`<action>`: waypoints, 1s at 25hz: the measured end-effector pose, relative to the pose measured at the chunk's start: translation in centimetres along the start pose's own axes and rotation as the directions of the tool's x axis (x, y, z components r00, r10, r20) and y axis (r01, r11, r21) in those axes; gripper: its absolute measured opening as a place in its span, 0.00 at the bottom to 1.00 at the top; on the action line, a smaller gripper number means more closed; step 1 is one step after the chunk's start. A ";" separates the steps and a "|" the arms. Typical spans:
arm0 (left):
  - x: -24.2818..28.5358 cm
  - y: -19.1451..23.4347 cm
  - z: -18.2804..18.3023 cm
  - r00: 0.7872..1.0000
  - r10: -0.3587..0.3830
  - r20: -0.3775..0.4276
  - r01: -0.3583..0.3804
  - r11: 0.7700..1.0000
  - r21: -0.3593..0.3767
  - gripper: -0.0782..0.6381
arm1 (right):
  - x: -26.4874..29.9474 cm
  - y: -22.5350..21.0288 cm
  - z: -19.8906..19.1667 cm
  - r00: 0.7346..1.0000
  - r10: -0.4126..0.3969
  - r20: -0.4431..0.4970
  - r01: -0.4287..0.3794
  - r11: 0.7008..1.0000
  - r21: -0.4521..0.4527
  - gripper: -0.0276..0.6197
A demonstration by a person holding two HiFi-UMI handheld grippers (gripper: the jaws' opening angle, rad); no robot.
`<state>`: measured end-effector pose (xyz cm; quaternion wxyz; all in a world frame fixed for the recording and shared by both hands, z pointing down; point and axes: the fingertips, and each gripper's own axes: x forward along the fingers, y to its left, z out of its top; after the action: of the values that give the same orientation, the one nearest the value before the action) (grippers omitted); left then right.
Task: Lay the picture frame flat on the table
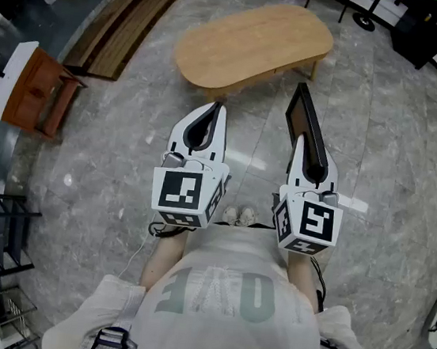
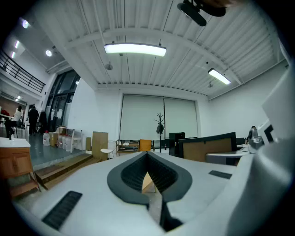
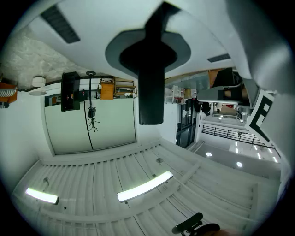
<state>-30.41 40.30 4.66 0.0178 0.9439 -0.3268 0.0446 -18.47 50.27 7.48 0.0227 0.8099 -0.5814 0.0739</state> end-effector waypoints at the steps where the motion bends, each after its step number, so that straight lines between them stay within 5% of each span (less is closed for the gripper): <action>1: 0.0 0.0 0.0 1.000 -0.002 0.002 0.002 1.000 -0.001 0.12 | 0.0 0.0 0.0 1.000 0.000 0.001 0.000 1.000 -0.001 0.07; 25: 3.4 0.4 -0.7 1.000 0.015 -0.015 -0.016 0.999 -0.044 0.12 | 2.1 -3.0 0.0 1.000 0.001 0.027 -0.001 1.000 0.003 0.07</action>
<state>-28.03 37.93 5.70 0.0407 0.9403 -0.3350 0.0446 -14.92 49.25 7.90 0.0138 0.8107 -0.5818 0.0639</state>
